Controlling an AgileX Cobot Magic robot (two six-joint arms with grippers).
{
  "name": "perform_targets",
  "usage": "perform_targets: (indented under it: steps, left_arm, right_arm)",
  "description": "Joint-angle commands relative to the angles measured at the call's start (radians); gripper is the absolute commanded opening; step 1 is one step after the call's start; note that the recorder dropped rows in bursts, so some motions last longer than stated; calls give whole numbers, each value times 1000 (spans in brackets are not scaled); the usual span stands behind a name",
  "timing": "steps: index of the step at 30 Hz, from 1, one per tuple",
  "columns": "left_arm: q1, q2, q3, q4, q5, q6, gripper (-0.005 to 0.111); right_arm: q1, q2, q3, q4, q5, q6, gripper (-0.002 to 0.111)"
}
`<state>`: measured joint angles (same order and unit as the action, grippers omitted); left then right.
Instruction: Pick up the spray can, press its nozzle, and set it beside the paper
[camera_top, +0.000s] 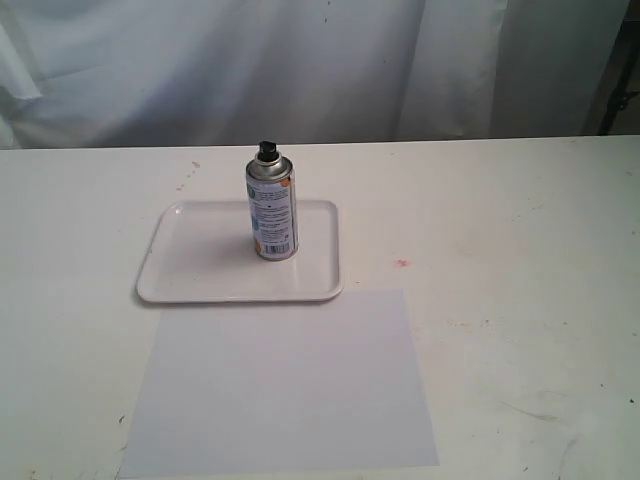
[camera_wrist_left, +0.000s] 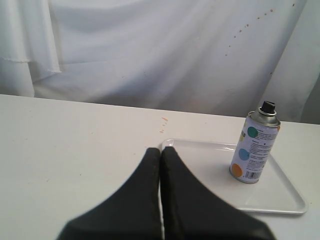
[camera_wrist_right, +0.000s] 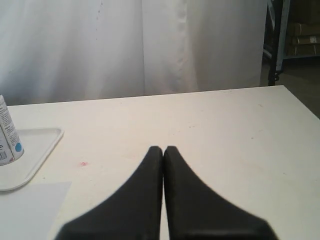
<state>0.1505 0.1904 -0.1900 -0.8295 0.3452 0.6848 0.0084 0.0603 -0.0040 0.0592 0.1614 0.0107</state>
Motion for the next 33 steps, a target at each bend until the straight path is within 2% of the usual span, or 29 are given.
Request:
perform_targets:
  steps: [1,8,33]
  left_arm:
    - [3,-2,3,-6,-8,4,0]
    - [3,-2,3,-6,-8,4,0]
    - [3,-2,3,-6,-8,4,0]
  right_arm:
    - [-32,-38,4,9,44,-11,0]
    - [-62,-60,4,-21,173,-11,0]
    - [-62,-60,4,-70,184,44,0]
